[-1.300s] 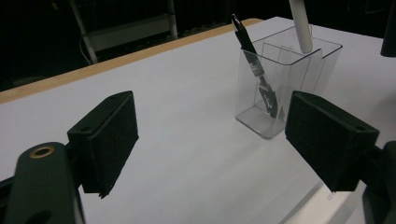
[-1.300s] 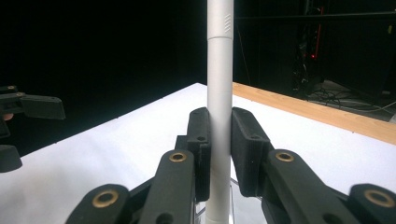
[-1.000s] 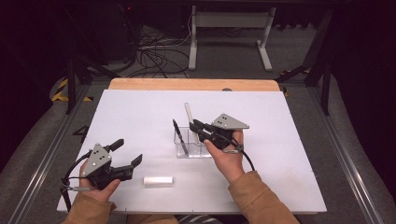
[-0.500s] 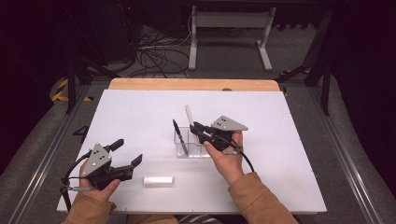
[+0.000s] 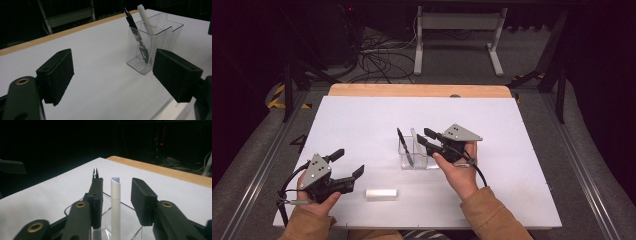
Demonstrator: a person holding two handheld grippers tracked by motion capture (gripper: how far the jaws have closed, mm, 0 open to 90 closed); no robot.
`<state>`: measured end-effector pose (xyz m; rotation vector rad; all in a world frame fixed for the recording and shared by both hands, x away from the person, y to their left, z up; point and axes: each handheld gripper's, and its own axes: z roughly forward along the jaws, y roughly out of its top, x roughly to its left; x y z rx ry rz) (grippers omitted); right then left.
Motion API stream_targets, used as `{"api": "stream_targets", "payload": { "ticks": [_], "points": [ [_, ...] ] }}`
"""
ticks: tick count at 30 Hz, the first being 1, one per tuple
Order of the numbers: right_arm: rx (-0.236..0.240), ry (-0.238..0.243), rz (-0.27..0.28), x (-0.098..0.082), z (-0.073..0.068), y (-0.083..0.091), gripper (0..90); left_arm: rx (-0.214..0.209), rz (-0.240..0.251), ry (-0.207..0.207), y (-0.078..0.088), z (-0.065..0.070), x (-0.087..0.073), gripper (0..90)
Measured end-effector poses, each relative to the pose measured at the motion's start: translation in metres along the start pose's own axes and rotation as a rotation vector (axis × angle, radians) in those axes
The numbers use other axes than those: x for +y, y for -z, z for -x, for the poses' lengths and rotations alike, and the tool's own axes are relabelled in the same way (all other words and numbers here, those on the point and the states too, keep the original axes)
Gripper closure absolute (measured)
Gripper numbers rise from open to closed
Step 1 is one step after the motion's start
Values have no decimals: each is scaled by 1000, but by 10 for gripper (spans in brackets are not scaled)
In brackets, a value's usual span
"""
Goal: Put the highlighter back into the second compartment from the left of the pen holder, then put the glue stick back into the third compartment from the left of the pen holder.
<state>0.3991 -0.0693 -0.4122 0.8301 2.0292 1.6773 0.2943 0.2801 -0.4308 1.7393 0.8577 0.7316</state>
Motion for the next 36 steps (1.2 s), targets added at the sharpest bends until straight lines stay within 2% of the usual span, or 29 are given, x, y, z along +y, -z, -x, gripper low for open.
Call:
{"api": "stream_targets", "payload": {
  "ticks": [5, 11, 30, 36],
  "points": [
    [10, 40, 3, 8, -6, 6, 494, 4, 2, -1, 1, -1, 1, 180],
    [24, 62, 8, 13, -12, 10, 445, 8, 10, 5, 2, -1, 1, 180],
    [83, 104, 6, 21, -23, 14, 430, 13, 10, 4, 3, -2, 2, 180],
    [132, 143, -20, 26, -31, 13, 436, 15, 10, 9, 3, -3, 2, 180]
  ]
}}
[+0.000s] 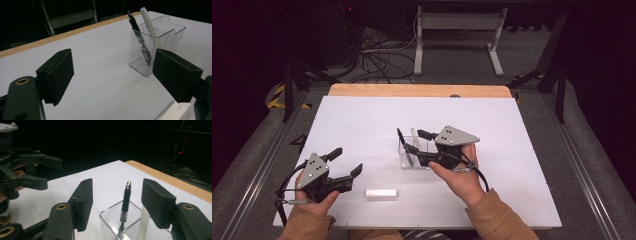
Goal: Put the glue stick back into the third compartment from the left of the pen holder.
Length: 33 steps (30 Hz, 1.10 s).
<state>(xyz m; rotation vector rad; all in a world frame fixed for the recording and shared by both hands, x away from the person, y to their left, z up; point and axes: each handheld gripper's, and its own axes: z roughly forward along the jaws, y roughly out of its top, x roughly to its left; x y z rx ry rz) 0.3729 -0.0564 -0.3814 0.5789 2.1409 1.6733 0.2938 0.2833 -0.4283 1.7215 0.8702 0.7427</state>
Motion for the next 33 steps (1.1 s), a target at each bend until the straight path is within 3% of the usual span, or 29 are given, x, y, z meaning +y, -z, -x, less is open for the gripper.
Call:
{"api": "stream_targets", "payload": {
  "ticks": [7, 15, 33],
  "points": [
    [71, 56, -55, 8, -11, -5, 461, 3, 3, 2, 1, 0, 0, 180],
    [161, 131, -168, 12, -24, -21, 510, 10, 3, 4, 3, -1, -1, 180],
    [227, 190, -243, 13, -32, -34, 522, 17, 5, 10, 5, -3, -2, 180]
  ]
}}
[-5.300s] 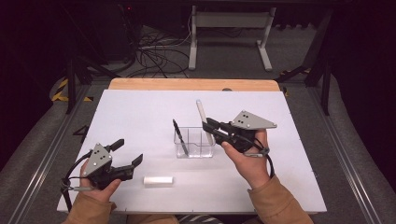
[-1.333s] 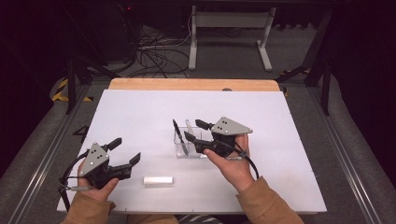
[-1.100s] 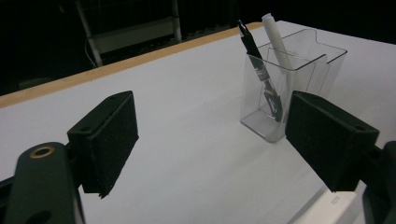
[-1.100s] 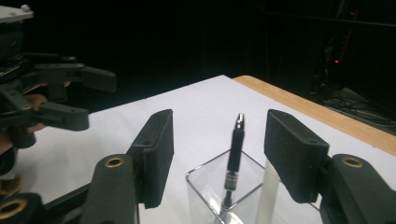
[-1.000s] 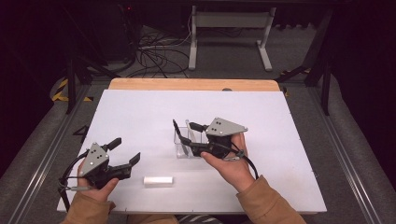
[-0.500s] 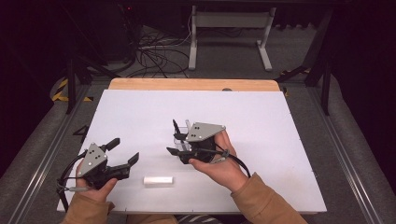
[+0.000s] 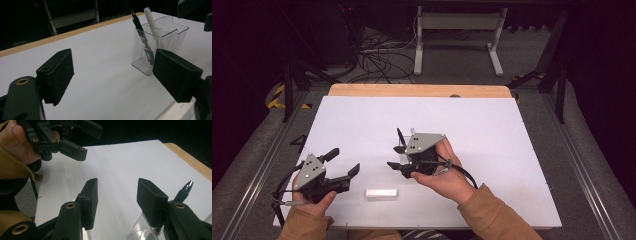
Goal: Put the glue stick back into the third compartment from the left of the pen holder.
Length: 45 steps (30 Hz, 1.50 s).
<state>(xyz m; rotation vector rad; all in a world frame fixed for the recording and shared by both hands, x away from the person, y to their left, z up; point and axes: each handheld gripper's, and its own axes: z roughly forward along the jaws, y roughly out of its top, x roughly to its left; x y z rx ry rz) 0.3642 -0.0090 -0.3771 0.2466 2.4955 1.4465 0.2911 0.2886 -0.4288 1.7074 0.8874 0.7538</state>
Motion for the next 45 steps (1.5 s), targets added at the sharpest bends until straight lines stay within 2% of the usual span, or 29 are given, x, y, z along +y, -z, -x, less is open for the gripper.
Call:
{"api": "stream_targets", "payload": {
  "ticks": [12, 34, 41, 45],
  "points": [
    [47, 34, -87, 2, -6, -18, 532, 2, 2, -3, 1, -1, 0, 180],
    [143, 95, -303, -2, -25, -62, 523, -1, 4, -1, 0, -2, 1, 180],
    [179, 105, -357, -7, -30, -77, 507, 1, -2, 7, 0, -4, 1, 179],
    [198, 109, -386, -10, -32, -85, 495, 5, -16, 29, -1, -6, 0, 179]
  ]
}}
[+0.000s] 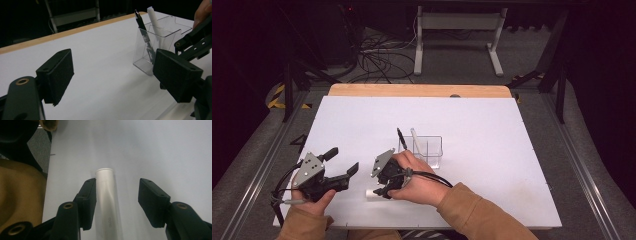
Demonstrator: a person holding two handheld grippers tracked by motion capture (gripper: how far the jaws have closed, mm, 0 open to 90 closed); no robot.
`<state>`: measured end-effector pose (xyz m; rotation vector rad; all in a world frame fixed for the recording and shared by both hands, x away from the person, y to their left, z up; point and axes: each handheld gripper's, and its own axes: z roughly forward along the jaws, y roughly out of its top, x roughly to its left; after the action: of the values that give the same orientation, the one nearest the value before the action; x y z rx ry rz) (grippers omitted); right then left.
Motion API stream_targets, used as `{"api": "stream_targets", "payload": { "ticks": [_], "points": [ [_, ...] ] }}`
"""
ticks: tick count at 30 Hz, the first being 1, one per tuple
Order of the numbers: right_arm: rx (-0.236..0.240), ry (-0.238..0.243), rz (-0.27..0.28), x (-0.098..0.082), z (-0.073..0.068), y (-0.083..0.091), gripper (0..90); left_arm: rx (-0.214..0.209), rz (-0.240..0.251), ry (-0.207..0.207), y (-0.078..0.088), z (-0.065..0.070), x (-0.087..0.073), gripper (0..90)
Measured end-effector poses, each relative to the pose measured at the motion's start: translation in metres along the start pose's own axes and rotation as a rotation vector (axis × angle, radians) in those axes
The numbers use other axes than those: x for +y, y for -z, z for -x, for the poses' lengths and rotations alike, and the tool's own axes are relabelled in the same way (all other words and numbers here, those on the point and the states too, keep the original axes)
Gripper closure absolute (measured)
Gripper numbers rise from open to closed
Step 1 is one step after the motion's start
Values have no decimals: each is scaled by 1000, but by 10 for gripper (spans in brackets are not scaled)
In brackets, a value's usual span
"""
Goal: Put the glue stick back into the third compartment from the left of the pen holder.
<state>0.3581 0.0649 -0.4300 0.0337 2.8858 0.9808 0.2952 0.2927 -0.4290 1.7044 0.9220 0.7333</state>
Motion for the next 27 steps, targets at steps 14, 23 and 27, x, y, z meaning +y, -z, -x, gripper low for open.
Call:
{"api": "stream_targets", "payload": {
  "ticks": [14, 23, 27],
  "points": [
    [37, 27, -70, 1, -3, -23, 490, 19, -10, 12, -1, -3, -1, 173],
    [47, 58, -120, -1, -4, -31, 519, 20, -14, 11, -1, -4, -1, 174],
    [49, 82, -142, -1, -4, -34, 556, 20, -12, 11, -1, -4, -1, 174]
  ]
}}
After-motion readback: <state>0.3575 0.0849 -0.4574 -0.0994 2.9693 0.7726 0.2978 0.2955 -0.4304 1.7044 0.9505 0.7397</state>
